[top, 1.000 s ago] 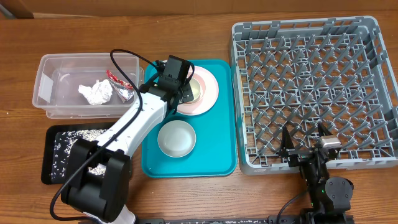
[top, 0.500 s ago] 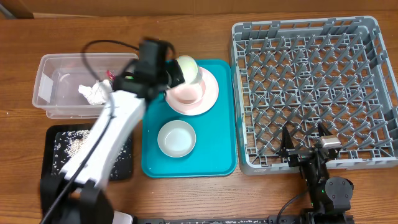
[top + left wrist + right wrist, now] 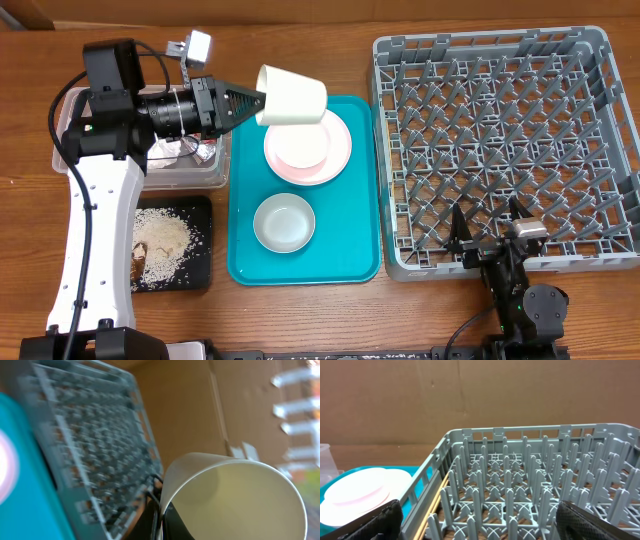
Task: Sort waste into correct bins and load items into the dishwasher
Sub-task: 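Grasp the cream cup with the left gripper and lift it, then hold the cup out and grasp it with the right gripper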
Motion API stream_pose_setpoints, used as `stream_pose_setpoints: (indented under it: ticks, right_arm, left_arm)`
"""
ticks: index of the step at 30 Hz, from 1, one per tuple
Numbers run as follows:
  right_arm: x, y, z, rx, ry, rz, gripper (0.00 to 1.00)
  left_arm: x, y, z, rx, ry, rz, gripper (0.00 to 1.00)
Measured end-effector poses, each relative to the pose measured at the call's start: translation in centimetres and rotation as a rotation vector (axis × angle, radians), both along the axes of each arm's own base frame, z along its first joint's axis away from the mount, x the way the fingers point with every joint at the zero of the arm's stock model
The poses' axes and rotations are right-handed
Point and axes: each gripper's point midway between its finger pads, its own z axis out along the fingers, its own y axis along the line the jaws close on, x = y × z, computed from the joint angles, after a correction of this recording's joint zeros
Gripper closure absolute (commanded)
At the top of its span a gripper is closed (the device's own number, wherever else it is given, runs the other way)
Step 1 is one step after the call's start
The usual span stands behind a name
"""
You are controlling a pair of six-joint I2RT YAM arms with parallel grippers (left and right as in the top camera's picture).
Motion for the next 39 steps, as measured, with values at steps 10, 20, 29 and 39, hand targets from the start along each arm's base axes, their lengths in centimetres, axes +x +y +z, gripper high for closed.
stream_pose_setpoints:
  ticks: [10,20,29,39]
  right_arm:
    - [-0.8,3.2,0.6,0.224,0.030,0.188,0.00]
    - [-4.0,7.4,6.5,0.422,0.057,0.475,0.00]
    - [-5.1,9.2,11.4,0.496,0.304,0.560,0.00]
    - [-5.2,13.0,14.0,0.510,0.410,0.885,0.00]
  left_arm:
    - [-2.0,-1.2,1.6,-0.083,-0.079,-0.131,0.96]
    - [-2.3,-1.4,1.4,-0.087,-0.068,-0.140,0.96]
    - [-3.6,-3.3,0.8,-0.076,-0.058,-0.199,0.96]
    - [-6.0,-6.7,0.5,-0.070,-0.071,-0.314,0.96]
